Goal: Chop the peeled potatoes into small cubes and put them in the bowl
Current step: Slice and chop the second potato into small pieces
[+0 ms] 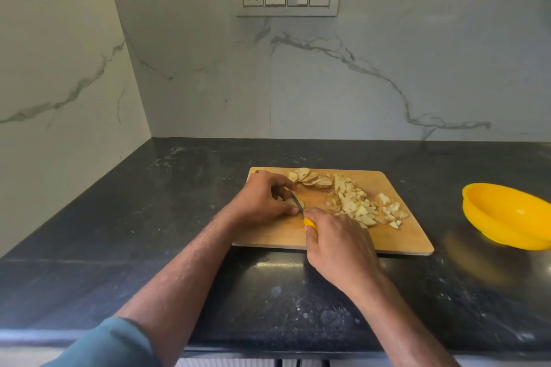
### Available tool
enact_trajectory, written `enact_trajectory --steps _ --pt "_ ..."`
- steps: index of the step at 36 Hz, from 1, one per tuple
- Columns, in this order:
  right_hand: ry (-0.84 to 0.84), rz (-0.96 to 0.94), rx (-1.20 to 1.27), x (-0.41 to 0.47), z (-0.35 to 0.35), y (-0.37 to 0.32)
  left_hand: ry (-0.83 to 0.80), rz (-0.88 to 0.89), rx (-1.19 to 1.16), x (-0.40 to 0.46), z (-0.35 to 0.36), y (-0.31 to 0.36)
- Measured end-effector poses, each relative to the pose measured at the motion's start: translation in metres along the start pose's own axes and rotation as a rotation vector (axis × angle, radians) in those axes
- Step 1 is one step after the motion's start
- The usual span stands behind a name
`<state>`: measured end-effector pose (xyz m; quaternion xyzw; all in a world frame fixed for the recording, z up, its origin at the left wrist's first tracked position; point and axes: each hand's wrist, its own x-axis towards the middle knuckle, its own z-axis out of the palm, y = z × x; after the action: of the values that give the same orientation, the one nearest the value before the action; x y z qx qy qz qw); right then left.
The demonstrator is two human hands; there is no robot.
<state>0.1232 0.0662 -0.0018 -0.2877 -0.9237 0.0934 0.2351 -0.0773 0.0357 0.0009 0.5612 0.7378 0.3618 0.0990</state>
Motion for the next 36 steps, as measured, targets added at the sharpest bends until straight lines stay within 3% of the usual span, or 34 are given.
enact_trajectory --steps 7,16,22,36 --pt "-0.021 -0.01 0.014 -0.003 -0.006 0.003 -0.097 0.063 0.038 0.0 0.002 0.002" --pt "-0.033 -0.039 0.172 -0.026 -0.018 0.023 -0.106 0.084 0.049 0.0 0.003 0.0" --pt "0.198 0.053 0.407 -0.035 -0.019 0.036 -0.042 0.033 -0.039 -0.003 0.002 -0.001" --pt "0.066 0.023 0.128 -0.005 -0.004 0.009 0.028 -0.014 -0.108 -0.002 -0.004 -0.007"
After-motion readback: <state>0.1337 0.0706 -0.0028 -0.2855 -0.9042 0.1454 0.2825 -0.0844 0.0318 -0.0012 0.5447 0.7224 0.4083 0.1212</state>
